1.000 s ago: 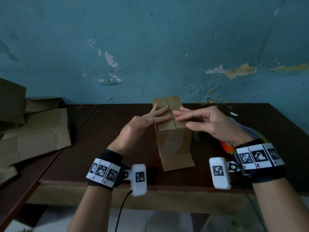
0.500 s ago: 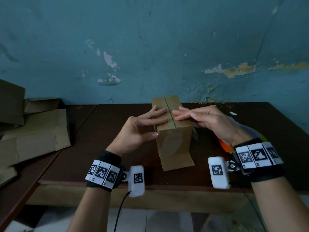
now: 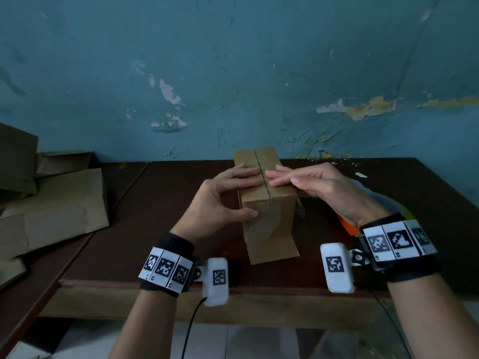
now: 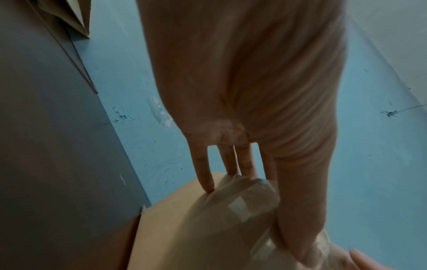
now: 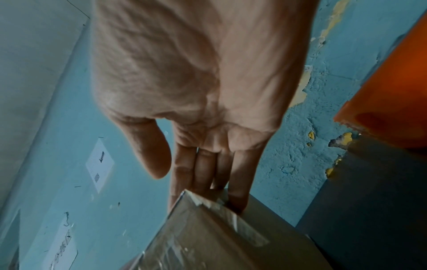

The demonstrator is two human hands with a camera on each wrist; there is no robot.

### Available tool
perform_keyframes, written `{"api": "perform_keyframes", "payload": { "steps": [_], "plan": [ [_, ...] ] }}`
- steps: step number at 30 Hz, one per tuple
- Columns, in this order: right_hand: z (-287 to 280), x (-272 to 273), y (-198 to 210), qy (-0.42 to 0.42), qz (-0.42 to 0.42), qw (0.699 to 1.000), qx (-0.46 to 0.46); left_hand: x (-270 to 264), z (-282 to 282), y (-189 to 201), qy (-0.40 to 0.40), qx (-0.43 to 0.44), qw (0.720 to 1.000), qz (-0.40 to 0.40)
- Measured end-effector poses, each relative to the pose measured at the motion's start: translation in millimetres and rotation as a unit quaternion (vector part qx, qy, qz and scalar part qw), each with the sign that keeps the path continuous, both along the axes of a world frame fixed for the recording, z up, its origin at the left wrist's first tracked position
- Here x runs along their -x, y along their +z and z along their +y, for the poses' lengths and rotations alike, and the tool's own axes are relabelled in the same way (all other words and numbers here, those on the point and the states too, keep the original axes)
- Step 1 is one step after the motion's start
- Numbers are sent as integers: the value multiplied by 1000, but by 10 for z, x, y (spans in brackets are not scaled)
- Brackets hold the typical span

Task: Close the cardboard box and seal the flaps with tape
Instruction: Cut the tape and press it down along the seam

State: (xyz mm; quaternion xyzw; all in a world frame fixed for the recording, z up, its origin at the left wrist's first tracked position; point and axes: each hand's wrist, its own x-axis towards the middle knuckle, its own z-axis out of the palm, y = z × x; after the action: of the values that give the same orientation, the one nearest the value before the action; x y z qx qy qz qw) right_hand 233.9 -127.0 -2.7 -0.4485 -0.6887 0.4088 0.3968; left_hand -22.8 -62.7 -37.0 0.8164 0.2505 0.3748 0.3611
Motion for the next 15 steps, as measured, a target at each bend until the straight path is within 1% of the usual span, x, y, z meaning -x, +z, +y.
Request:
{"api": "perform_keyframes", "payload": {
  "steps": [2, 6, 11, 15],
  "plan": [
    [8, -7, -7, 1, 1, 1000, 0, 34, 12, 16, -18, 6, 1000, 15],
    [19, -21, -18, 10, 2, 1000, -2, 162, 69, 22, -86, 21, 995, 37],
    [36, -37, -29, 10, 4, 1000, -7, 126, 47, 1, -62, 14, 998, 14],
    [42, -31, -42, 14, 8, 1000, -7, 82, 32, -19, -24, 13, 1000, -12]
  ]
}}
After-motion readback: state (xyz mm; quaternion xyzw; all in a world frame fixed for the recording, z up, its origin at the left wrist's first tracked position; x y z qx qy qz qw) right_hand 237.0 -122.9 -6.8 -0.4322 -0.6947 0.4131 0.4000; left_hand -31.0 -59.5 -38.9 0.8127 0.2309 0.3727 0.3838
